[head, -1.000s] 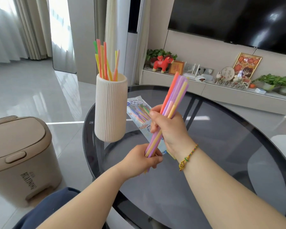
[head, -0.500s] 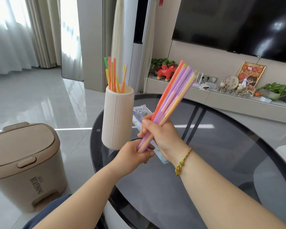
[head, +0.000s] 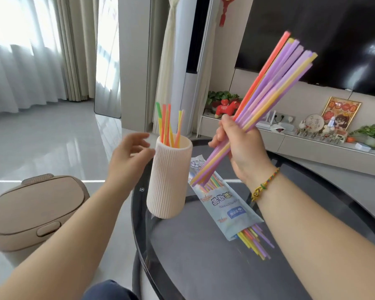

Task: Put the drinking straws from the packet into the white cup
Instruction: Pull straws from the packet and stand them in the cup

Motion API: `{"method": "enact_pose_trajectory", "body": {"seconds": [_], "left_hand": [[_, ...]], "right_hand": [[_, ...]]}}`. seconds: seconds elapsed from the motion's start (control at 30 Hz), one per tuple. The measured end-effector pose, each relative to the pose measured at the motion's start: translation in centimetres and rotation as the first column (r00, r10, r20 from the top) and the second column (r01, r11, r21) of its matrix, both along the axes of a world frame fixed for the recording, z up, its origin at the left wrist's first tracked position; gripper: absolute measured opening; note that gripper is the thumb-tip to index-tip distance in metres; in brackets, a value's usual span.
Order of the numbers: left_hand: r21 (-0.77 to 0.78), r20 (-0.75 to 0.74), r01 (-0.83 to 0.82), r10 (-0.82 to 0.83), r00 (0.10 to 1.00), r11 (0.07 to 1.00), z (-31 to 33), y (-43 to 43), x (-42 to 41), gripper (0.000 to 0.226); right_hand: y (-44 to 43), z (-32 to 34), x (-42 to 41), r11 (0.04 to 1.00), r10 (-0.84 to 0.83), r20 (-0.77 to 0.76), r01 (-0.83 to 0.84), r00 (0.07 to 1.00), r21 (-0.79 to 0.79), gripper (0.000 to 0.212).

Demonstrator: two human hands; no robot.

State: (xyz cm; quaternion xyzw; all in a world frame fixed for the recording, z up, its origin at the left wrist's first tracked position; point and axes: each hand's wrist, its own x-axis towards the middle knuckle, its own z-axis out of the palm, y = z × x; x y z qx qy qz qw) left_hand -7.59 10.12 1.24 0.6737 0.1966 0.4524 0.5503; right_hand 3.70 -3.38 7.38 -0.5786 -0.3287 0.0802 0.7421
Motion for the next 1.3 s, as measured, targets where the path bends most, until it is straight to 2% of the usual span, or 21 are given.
{"method": "enact_pose_trajectory", "body": {"seconds": [0.1, 0.17, 0.33, 0.43, 0.53, 0.63, 0.77, 0.87, 0.93, 1.1, 1.3], "left_hand": [[0.012, -0.064, 0.049, -0.048, 0.997, 0.999, 1.6, 0.9, 1.9, 0.049], [0.009, -0.118, 0.12, -0.118, 0.986, 0.993, 2.2, 1.1, 3.0, 0.058], [-0.007, -0.153, 0.223, -0.221, 0.963, 0.975, 1.9, 1.5, 3.8, 0.053], [-0.012, -0.148, 0.259, -0.258, 0.955, 0.966, 1.3, 1.4, 3.7, 0.047], [-0.026, -0.115, 0.26, -0.262, 0.958, 0.965, 1.0, 1.3, 3.5, 0.036], [-0.027, -0.108, 0.245, -0.247, 0.963, 0.969, 0.8, 1.4, 3.4, 0.031], [-0.035, -0.119, 0.264, -0.267, 0.956, 0.964, 0.6, 1.3, 3.3, 0.03], [-0.038, -0.118, 0.27, -0.273, 0.955, 0.962, 0.5, 1.3, 3.2, 0.029], [-0.033, -0.132, 0.272, -0.274, 0.953, 0.962, 0.5, 1.3, 3.3, 0.03], [-0.038, -0.147, 0.272, -0.274, 0.95, 0.962, 0.3, 1.2, 3.2, 0.031], [-0.007, -0.165, 0.26, -0.257, 0.952, 0.966, 0.4, 1.0, 3.2, 0.031]], "right_hand": [[0.7, 2.3, 0.5, 0.995, -0.004, -0.005, 0.004, 1.0, 0.098, 0.032], [1.4, 3.6, 0.8, 0.986, -0.034, -0.017, 0.036, 0.999, 0.161, 0.033], [3.8, 5.0, 1.1, 0.963, -0.086, -0.066, 0.1, 0.994, 0.249, 0.041], [5.4, 4.4, 1.2, 0.982, -0.068, -0.072, 0.079, 0.995, 0.171, 0.043], [6.9, 2.3, 1.1, 0.998, -0.069, -0.03, 0.069, 0.997, -0.007, 0.039], [7.5, -0.1, 1.3, 0.981, -0.099, 0.072, 0.109, 0.993, -0.158, 0.029], [7.4, -2.3, 1.6, 0.953, -0.038, 0.073, 0.058, 0.997, -0.297, 0.025], [7.3, -2.9, 1.2, 0.95, 0.013, 0.03, -0.003, 0.999, -0.312, 0.006], [7.3, -3.1, 1.3, 0.944, 0.008, 0.005, -0.006, 1.0, -0.33, 0.027], [6.9, -3.3, 1.3, 0.928, 0.046, -0.021, -0.05, 0.999, -0.368, 0.042], [6.7, -3.9, 1.6, 0.939, 0.08, -0.037, -0.087, 0.996, -0.333, 0.034]]}}
